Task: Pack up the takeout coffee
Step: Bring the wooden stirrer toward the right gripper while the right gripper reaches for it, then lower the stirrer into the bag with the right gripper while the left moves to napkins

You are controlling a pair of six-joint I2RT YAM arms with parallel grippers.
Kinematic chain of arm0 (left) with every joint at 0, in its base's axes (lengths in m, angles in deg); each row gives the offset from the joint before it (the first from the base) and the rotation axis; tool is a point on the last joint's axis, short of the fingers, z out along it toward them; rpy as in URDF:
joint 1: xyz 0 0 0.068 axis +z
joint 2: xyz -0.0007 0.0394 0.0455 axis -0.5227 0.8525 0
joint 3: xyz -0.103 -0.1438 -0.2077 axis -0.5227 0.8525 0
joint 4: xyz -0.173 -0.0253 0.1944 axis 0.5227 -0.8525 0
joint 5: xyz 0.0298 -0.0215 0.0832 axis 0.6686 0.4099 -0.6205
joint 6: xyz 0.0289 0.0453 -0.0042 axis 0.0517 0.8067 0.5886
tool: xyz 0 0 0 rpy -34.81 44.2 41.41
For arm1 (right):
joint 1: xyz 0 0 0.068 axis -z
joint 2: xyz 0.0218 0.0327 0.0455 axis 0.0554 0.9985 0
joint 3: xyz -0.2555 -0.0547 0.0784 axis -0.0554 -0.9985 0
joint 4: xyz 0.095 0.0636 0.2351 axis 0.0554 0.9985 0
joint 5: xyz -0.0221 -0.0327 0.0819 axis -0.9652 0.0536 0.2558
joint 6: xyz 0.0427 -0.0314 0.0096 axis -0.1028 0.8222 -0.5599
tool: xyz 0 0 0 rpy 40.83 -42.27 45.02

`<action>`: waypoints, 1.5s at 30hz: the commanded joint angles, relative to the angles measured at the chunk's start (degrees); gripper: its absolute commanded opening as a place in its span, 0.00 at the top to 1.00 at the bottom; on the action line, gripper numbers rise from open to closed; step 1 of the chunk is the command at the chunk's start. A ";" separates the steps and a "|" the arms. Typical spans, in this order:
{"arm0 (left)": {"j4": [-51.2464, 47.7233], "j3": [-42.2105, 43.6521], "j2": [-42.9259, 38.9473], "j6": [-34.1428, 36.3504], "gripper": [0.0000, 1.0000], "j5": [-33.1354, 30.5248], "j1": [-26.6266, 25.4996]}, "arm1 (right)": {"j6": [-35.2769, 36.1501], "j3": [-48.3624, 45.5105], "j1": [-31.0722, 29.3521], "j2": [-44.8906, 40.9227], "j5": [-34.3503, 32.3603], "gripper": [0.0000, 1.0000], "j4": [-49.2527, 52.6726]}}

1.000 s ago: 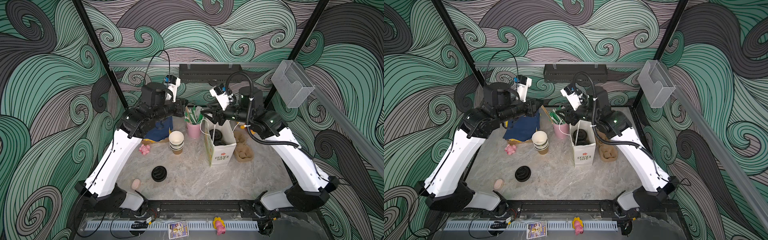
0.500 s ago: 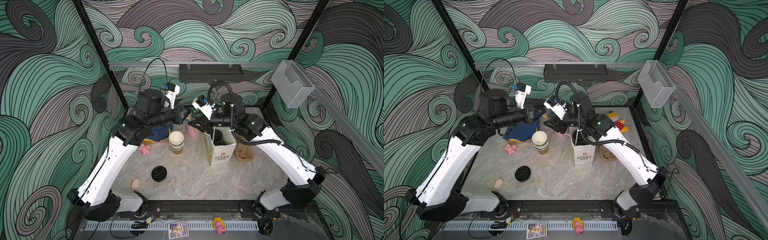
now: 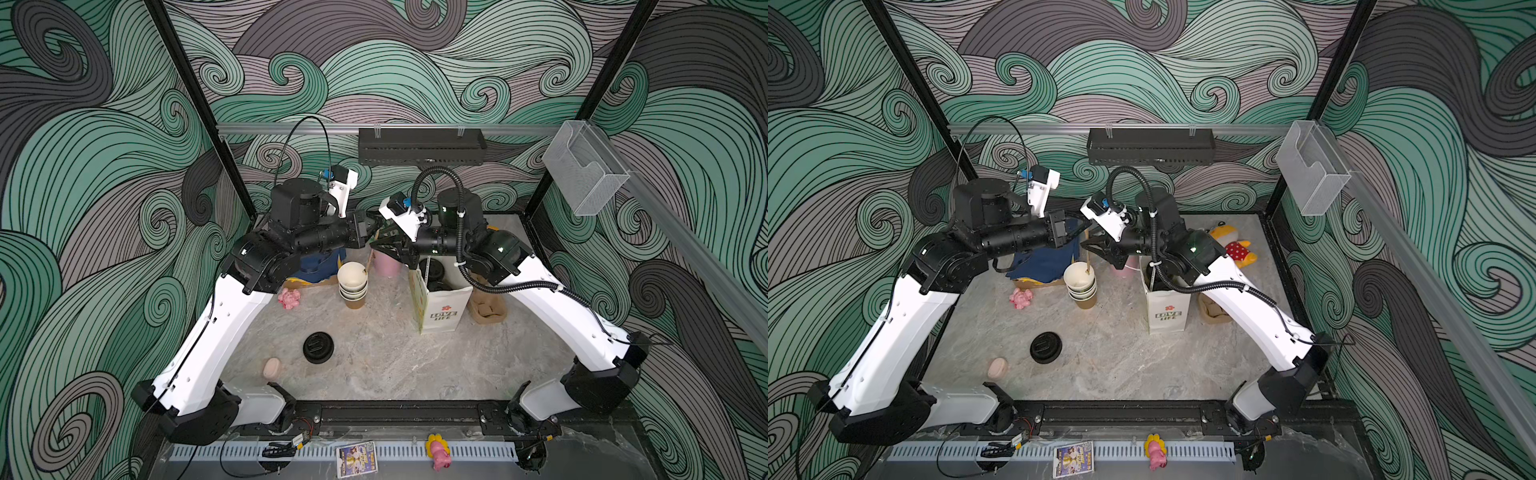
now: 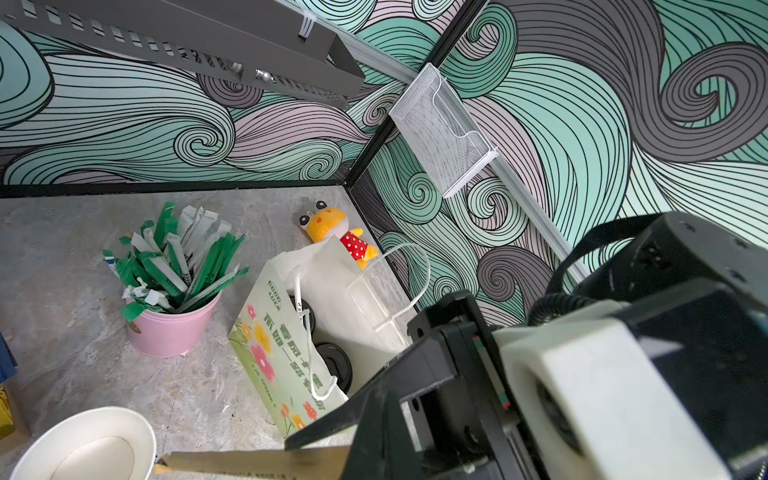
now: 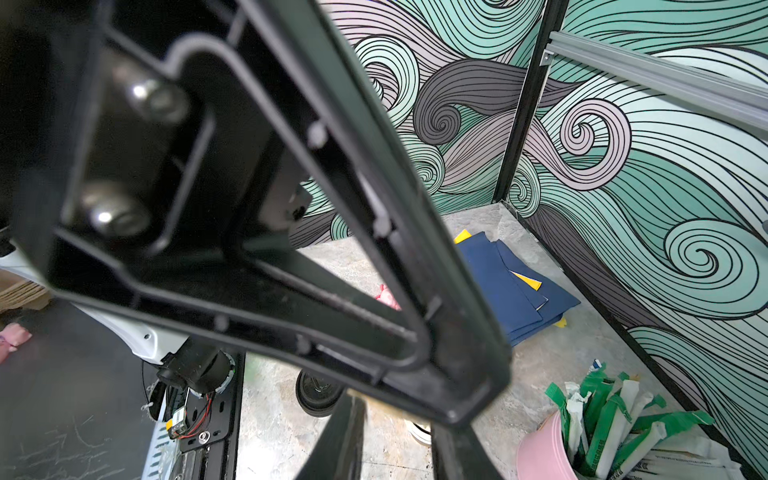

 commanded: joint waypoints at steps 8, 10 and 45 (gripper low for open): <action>1.91 -0.46 -1.16 -0.98 1.00 1.29 0.53 | -2.42 -2.55 -0.46 -0.54 0.50 0.89 -5.40; 2.12 -0.37 -1.19 -0.97 1.00 1.29 0.58 | -2.82 -2.84 -0.42 -0.75 0.47 0.91 -5.57; -0.58 17.02 -5.90 -7.11 0.24 -31.52 4.78 | -23.37 19.80 5.14 4.51 -41.68 1.00 47.42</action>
